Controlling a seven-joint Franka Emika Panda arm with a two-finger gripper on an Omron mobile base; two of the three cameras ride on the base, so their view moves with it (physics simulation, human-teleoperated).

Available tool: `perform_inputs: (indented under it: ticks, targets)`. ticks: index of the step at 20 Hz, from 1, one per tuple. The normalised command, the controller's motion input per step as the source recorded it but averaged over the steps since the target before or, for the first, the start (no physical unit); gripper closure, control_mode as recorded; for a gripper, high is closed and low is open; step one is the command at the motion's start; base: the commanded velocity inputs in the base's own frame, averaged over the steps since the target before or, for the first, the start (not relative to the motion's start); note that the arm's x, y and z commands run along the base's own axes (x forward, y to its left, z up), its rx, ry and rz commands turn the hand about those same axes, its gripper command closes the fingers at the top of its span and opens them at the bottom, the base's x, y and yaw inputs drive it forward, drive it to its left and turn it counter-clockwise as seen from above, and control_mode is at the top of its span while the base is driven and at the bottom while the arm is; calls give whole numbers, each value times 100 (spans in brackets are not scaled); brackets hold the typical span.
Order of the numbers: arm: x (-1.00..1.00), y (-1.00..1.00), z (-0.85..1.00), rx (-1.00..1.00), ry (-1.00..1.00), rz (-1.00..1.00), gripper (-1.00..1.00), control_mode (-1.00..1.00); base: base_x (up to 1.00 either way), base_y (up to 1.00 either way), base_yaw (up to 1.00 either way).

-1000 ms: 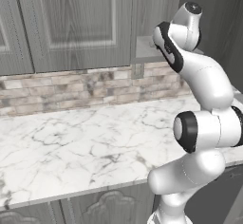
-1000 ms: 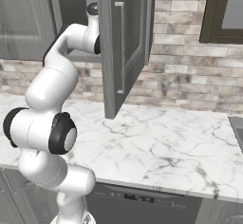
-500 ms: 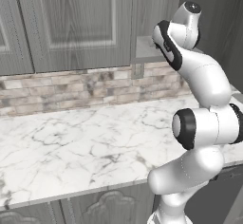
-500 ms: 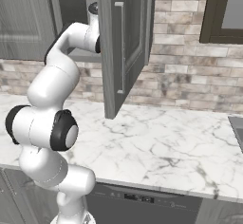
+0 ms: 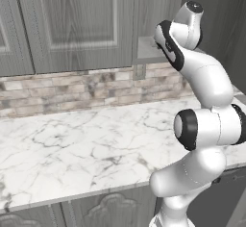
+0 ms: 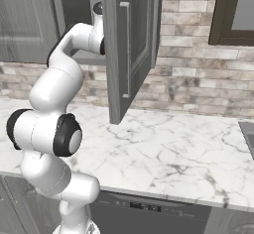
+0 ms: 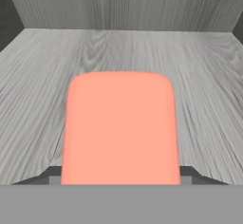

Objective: Pick up the dish brush and bar soap from the sink, and place them back in the cabinet, and close the cabinet door.

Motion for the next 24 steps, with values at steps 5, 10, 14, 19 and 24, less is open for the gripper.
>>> perform_inputs:
  ticks: [5, 10, 14, 19, 24]
  targets:
    - [2, 0, 0, 0, 0, 0, -100, -100, 0, 0, 0]
    - [-1, 0, 0, 0, -1, 0, -100, -100, 0, 0, 0]
    - [-33, 0, 0, 0, -5, 0, -100, -100, 0, 0, 0]
    - [-52, 0, 0, 0, -3, 0, -100, -100, 0, 0, 0]
    - [-86, 0, 0, 0, -2, 0, -100, -100, 0, 0, 0]
